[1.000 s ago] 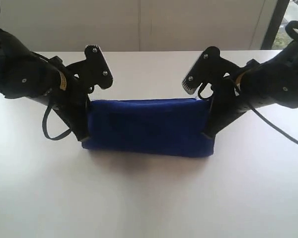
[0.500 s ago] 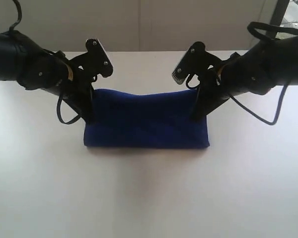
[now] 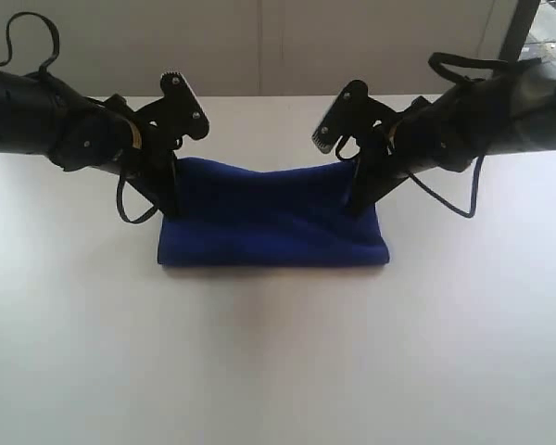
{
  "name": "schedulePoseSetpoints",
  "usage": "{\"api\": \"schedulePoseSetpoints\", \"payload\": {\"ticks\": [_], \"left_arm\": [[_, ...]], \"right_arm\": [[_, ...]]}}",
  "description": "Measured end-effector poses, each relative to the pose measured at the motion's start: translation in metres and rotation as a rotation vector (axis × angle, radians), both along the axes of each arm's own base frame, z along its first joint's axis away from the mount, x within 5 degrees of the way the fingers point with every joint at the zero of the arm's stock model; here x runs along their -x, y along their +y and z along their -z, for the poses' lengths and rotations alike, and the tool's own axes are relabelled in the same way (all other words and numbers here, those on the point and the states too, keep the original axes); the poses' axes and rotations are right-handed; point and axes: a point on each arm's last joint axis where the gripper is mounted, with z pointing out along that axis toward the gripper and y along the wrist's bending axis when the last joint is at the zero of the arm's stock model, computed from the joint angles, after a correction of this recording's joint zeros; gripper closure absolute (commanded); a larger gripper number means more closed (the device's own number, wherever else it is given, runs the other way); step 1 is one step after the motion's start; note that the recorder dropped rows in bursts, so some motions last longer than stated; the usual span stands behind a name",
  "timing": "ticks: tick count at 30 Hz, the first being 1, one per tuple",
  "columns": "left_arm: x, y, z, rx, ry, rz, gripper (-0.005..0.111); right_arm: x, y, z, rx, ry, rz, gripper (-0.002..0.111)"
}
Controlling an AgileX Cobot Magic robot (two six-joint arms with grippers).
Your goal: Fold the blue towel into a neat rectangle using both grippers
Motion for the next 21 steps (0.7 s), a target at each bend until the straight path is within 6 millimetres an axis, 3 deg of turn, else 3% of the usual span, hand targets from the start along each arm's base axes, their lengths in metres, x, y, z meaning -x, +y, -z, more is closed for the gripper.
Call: {"api": "schedulePoseSetpoints", "payload": {"ticks": [10,17,21], "left_arm": [[-0.011,0.006,0.001,0.055,-0.07,-0.001,0.107],[-0.016,0.002,0.017,0.069,-0.071,0.014,0.106],[-0.018,0.0,0.026,0.076,-0.07,0.021,0.09]], "right_arm": [[-0.014,0.003,0.012,0.003,-0.024,-0.028,0.108],[-0.017,-0.002,0.017,0.0,-0.026,-0.022,0.108],[-0.019,-0.005,0.016,-0.01,-0.045,-0.019,0.105]]}}
